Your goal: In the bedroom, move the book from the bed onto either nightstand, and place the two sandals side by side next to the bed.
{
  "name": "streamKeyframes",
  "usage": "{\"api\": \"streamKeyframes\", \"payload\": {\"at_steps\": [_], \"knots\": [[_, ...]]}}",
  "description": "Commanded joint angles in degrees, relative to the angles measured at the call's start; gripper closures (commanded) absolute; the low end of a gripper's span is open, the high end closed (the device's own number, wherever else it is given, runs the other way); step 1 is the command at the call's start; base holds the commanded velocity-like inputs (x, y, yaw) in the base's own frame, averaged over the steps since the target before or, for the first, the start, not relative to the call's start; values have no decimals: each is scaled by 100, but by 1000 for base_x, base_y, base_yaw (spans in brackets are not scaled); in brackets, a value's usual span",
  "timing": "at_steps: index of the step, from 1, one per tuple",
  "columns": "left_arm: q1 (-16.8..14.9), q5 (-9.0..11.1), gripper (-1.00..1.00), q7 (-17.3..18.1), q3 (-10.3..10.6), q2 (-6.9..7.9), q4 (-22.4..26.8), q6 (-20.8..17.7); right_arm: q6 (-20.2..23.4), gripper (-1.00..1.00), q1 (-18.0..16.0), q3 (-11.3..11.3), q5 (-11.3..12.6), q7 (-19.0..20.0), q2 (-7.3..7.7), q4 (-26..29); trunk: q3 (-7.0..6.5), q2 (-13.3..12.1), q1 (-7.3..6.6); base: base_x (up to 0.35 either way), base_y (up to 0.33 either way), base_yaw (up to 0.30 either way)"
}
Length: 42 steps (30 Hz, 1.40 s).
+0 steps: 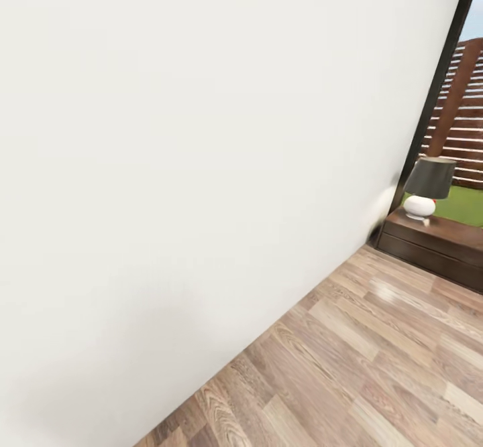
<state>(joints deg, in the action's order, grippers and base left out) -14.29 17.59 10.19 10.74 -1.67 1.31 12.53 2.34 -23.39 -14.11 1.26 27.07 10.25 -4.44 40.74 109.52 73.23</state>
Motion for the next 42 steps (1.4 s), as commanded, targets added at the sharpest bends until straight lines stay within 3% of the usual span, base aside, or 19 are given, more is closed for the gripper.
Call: {"api": "streamKeyframes", "payload": {"at_steps": [1, 13, 42], "knots": [[-4, 60, -100, 18, 45, 0, -8, 22, 26, -100, -8, -39, 15, 18, 3, -13, 5, 3, 0, 115, 0, -242], [-4, 60, -100, 18, 45, 0, -8, 22, 24, -100, -8, -39, 15, 18, 3, -13, 5, 3, 0, 212, 0, -241], [-4, 60, -100, 19, 43, 0, -8, 22, 23, -100, -8, -39, 15, 18, 3, -13, 5, 3, 0, 39, 20, -241]]}}
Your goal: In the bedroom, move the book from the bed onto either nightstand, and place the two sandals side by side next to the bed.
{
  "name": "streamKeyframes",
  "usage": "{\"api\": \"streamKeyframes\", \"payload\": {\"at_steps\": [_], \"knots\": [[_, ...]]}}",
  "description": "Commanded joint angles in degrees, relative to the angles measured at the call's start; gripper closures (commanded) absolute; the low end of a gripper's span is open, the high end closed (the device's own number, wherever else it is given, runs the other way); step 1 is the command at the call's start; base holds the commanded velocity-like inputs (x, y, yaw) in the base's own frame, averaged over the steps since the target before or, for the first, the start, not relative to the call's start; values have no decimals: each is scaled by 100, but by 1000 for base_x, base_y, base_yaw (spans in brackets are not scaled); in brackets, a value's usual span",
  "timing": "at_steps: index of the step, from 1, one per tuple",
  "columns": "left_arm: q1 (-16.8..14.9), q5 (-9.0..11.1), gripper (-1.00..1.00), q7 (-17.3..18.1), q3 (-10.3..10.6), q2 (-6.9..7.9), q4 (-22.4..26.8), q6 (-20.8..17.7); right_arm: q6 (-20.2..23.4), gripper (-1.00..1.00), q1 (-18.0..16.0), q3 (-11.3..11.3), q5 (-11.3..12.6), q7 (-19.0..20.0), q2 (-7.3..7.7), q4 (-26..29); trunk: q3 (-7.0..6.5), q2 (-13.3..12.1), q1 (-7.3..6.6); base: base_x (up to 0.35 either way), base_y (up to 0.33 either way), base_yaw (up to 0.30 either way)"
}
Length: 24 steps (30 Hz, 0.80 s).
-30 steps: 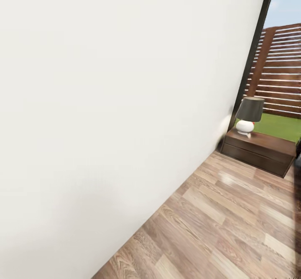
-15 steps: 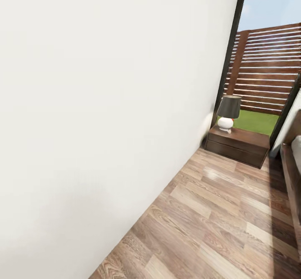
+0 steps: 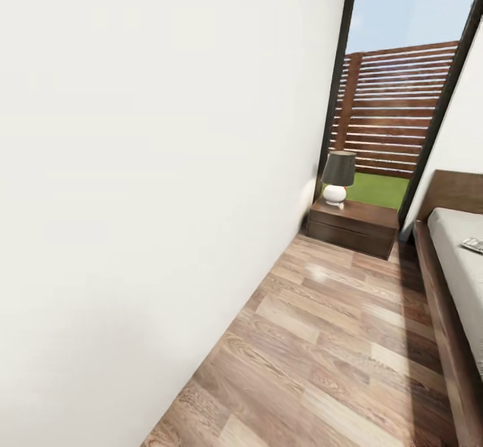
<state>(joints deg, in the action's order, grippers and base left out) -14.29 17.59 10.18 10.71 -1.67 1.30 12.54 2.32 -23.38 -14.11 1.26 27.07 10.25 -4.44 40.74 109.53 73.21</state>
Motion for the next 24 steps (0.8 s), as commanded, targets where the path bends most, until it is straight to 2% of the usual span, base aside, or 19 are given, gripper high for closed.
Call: {"api": "streamKeyframes", "payload": {"at_steps": [1, 8, 24], "knots": [[-3, 60, -100, 19, 45, 0, -7, 20, 26, -100, -8, -39, 15, 18, 3, -13, 5, 2, 2, 220, 157, -241], [-3, 60, -100, 19, 45, 0, -7, 20, 28, -100, -8, -39, 15, 18, 3, -13, 5, 2, 2, 165, 123, -244], [-3, 60, -100, 19, 45, 0, -7, 20, 27, -100, -8, -39, 15, 18, 3, -14, 5, 2, 2, 11, 8, -250]]}}
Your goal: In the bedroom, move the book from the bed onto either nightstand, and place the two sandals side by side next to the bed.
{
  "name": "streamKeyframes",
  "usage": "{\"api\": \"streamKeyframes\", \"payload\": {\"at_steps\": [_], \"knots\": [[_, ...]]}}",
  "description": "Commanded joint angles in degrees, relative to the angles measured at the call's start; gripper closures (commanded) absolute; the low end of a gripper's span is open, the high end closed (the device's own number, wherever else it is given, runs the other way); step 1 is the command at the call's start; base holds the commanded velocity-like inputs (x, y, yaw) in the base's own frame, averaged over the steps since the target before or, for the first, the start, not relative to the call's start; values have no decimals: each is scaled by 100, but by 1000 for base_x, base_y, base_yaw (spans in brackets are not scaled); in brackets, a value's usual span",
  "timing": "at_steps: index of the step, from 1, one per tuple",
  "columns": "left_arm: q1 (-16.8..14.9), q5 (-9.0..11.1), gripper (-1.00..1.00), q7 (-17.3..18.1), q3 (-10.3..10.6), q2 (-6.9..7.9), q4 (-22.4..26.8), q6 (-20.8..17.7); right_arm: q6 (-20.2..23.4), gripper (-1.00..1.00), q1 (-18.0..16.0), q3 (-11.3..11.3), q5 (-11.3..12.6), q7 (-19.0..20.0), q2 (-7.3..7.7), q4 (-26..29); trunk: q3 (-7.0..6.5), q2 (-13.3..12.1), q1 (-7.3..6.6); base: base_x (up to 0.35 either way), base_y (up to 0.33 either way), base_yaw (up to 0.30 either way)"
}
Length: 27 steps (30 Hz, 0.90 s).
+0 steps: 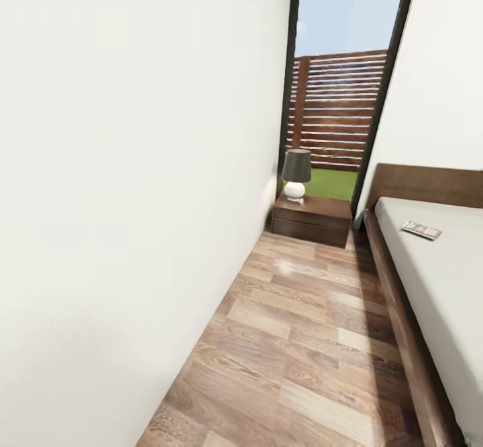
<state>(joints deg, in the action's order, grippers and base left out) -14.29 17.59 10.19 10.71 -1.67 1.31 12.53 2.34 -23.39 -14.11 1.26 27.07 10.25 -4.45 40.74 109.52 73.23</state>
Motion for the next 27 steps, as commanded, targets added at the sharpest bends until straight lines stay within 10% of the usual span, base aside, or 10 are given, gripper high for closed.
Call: {"api": "streamKeyframes", "payload": {"at_steps": [1, 27], "knots": [[-4, 60, -100, 18, 46, 0, -8, 22, 24, -100, -8, -39, 15, 18, 3, -13, 5, 3, -1, 0, 0, -251], [-4, 60, -100, 18, 46, 0, -8, 22, 25, -100, -8, -39, 16, 18, 3, -13, 5, 3, -1, 102, 56, -251]]}}
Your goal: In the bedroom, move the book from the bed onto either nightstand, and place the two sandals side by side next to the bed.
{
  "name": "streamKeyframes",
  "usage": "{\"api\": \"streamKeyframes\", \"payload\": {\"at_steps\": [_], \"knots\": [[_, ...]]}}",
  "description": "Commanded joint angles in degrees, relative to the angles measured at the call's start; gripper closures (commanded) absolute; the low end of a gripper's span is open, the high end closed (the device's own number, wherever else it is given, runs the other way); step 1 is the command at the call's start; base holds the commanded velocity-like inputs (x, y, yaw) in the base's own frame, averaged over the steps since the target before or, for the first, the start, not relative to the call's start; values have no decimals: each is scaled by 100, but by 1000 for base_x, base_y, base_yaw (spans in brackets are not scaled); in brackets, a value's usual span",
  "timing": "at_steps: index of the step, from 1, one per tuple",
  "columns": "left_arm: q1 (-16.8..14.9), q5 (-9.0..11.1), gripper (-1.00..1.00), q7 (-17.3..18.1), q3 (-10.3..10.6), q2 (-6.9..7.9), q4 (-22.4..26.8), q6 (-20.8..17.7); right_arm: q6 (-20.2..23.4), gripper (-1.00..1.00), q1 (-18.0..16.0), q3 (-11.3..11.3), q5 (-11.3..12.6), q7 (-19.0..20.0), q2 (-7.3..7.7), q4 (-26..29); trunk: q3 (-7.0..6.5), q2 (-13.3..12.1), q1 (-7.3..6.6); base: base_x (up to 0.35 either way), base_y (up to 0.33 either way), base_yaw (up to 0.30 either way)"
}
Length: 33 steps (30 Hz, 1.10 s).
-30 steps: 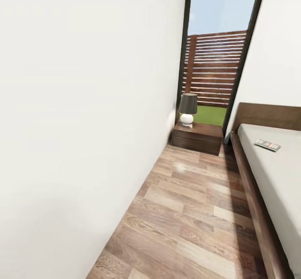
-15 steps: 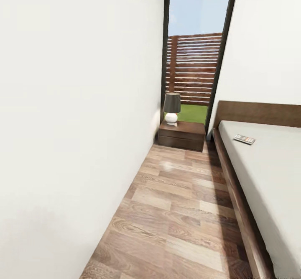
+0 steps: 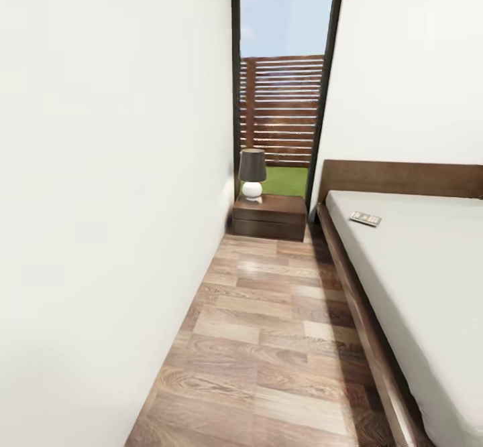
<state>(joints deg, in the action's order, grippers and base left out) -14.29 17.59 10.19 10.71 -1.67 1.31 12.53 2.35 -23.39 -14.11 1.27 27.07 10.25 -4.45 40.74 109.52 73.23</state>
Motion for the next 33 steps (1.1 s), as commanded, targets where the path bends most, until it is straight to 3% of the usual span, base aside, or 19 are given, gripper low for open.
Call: {"api": "streamKeyframes", "payload": {"at_steps": [1, 25, 33], "knots": [[-4, 60, -100, 18, 47, 0, -8, 22, 25, -100, -9, -39, 14, 18, 3, -13, 5, 3, -1, 15, 7, -251], [-4, 60, -100, 18, 47, 0, -8, 22, 27, -100, -8, -39, 14, 18, 3, -12, 5, 3, -1, 2, 1, -250], [-4, 60, -100, 18, 46, 0, -8, 22, 24, -100, -8, -39, 14, 18, 3, -12, 5, 3, -1, 144, 100, -87]]}}
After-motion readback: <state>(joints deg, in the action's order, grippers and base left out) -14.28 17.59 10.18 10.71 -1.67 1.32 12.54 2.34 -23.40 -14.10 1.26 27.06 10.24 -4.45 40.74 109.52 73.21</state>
